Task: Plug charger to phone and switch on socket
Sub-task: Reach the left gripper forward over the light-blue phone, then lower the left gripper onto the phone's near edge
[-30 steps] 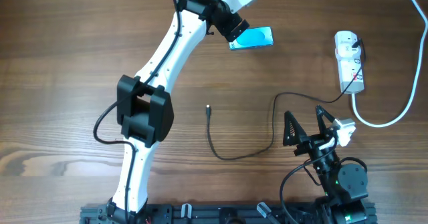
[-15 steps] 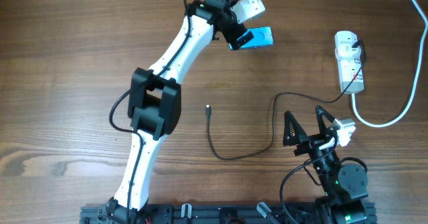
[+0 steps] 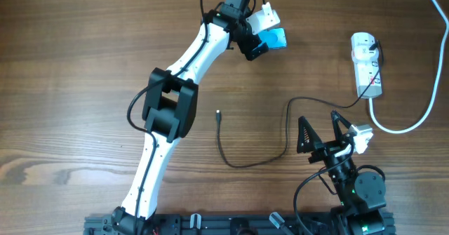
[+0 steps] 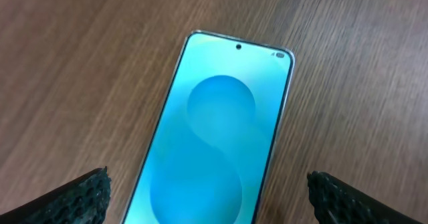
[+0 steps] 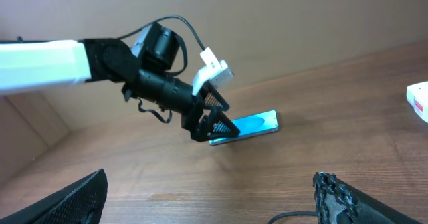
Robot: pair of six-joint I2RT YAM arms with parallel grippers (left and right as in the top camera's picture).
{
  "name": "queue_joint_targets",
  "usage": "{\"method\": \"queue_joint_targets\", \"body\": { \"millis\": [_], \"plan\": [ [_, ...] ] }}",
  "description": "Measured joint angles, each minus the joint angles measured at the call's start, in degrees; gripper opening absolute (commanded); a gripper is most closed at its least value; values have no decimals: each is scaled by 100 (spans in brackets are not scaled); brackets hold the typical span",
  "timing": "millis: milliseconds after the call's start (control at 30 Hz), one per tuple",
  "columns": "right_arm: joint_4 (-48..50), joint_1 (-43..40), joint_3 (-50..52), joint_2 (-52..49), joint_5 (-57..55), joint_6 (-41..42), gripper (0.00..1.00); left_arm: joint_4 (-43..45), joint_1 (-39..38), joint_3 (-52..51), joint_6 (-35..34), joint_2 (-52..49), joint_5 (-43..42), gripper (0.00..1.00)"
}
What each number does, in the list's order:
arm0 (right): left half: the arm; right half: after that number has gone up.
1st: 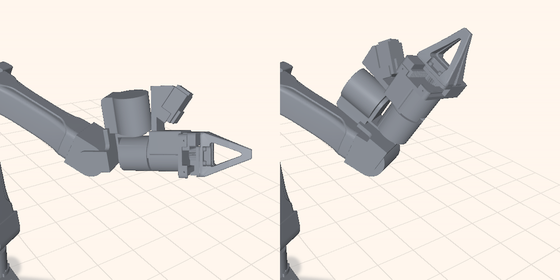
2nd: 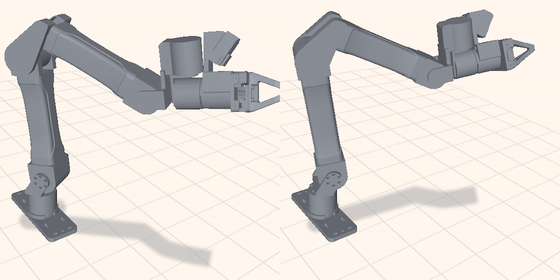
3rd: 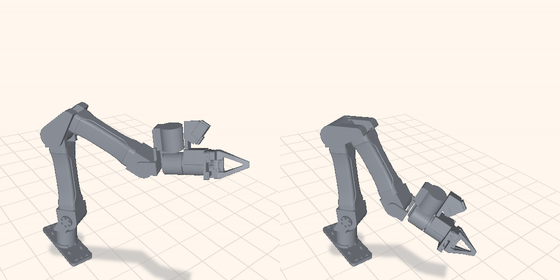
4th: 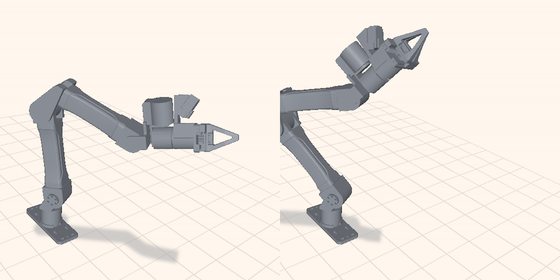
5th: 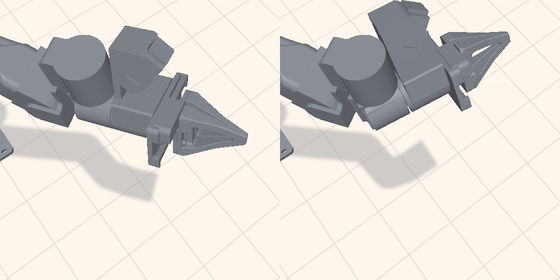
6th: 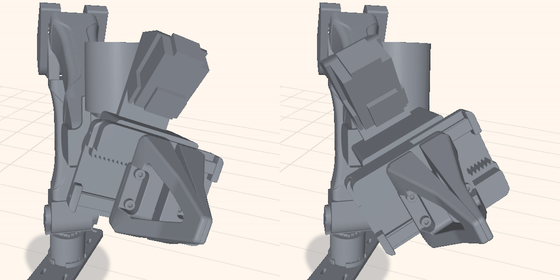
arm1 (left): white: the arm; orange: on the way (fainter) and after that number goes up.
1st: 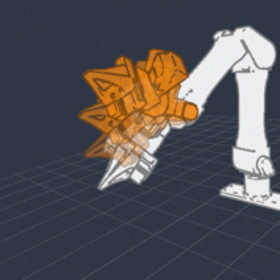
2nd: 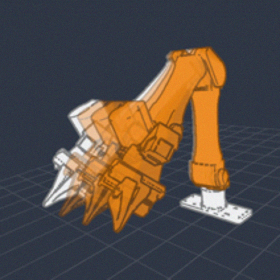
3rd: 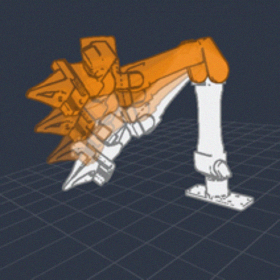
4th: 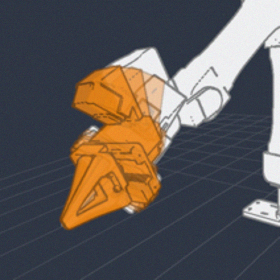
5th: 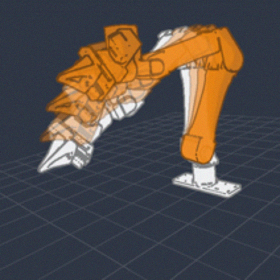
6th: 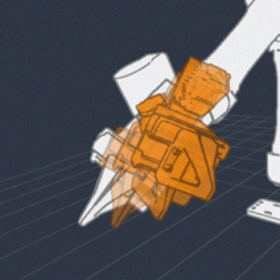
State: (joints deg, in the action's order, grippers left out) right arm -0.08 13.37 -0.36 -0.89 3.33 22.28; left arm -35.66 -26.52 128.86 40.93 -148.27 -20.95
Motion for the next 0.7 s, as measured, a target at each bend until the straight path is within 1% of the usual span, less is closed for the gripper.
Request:
{"method": "queue_joint_targets", "body": {
  "millis": [267, 700],
  "plan": [
    [0, 0, 0, 0, 0, 2, 100, 262, 0, 2, -2, -168, -20, 100],
    [0, 0, 0, 0, 0, 2, 100, 271, 2, 2, -17, -293, -35, 100]
  ]
}}
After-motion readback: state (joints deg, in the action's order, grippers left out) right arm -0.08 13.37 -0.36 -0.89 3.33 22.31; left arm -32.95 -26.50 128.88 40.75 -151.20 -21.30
